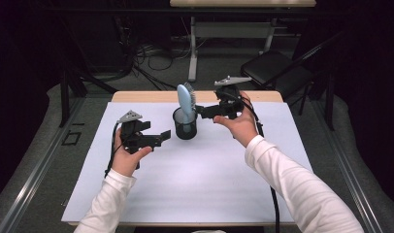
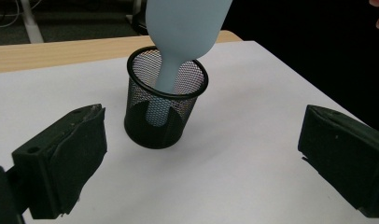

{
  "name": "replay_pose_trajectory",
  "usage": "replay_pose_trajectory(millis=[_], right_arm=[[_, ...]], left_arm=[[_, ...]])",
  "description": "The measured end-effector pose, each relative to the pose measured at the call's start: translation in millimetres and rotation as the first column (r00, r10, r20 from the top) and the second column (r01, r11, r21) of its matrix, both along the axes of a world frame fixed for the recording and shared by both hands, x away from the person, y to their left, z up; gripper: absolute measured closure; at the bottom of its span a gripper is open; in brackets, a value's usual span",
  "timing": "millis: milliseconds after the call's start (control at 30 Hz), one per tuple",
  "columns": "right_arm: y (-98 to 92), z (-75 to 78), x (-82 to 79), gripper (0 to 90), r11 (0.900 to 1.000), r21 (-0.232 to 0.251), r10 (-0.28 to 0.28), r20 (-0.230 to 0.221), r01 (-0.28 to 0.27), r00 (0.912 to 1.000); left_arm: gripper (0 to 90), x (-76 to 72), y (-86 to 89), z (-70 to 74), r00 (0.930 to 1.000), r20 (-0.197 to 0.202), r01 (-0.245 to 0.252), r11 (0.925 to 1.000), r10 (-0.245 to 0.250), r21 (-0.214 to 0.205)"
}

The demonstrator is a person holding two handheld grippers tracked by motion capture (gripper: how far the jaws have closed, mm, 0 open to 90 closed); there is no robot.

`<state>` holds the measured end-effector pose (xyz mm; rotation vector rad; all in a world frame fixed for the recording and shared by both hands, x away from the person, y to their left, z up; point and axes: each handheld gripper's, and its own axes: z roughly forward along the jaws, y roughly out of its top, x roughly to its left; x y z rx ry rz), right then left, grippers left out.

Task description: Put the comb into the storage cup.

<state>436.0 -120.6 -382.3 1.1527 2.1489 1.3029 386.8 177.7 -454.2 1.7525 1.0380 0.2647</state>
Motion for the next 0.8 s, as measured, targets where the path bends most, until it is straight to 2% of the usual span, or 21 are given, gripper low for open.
replay_pose_trajectory(millis=[167, 300, 500, 800], right_arm=[[1.3, -2.3, -4.8, 0.0, 1.0000, -0.004, 0.008, -0.004, -0.008, 1.0000], [2.5, -1.2, -8.0, 0.0, 0.9999, -0.008, 0.012, -0.002, -0.012, 0.9999], [2.5, -0.1, -11.9, 0.0, 0.9999, -0.009, 0.014, 0.003, -0.014, 0.9999], [0.3, -5.1, -17.5, 0.0, 0.9999, -0.010, 0.009, -0.010, -0.010, 0.9999]], left_arm=[[0.6, -0.9, 3.8, 3.2, 0.9999, -0.002, 0.013, 0.9998, -0.013, -0.014], [0.6, -2.3, 4.0, 6.2, 0.9997, 0.004, 0.024, 0.9994, -0.024, 0.024], [0.6, -5.3, 3.6, 8.5, 0.9986, 0.005, 0.052, 0.9970, -0.052, 0.057], [0.6, -10.5, 4.8, 18.0, 0.9968, 0.020, 0.076, 0.9944, -0.077, 0.073]])
